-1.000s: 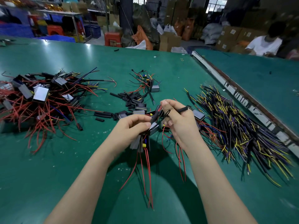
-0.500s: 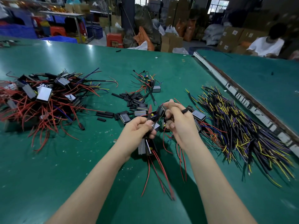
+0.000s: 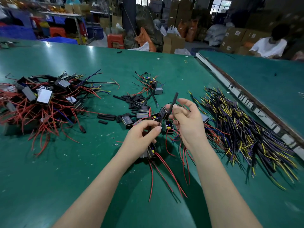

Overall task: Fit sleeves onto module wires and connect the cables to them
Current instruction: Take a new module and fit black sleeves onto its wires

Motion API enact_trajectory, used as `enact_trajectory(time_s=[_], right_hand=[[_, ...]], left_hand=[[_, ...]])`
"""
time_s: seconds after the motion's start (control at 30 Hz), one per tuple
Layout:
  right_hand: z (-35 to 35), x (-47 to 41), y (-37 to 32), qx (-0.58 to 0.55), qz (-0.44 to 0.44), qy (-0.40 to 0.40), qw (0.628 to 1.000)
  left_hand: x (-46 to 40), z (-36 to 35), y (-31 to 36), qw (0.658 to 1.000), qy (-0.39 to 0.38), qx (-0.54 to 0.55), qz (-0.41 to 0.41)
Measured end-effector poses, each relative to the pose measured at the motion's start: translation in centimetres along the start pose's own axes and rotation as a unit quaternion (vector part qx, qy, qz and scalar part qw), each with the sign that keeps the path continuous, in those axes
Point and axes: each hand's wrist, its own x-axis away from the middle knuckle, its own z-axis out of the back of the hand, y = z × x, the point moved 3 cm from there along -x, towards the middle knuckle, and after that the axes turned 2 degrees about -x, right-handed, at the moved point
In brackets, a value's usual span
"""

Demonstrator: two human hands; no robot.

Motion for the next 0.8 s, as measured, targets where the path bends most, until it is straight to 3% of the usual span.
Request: enact_trajectory(time_s=[0.53,0.8], right_hand=[[0.5,0.4,-1.4,0.093,0.107,0.032,0.989],[0.9,0.1,-1.3,0.153,0.09,-0.036,0.983]], left_hand=[[0.2,0.1,-0.6,0.997,-0.006,-0.077,-0.016],[0.2,0.2,-0.7,0.996,-0.008,-0.088,-0.019]])
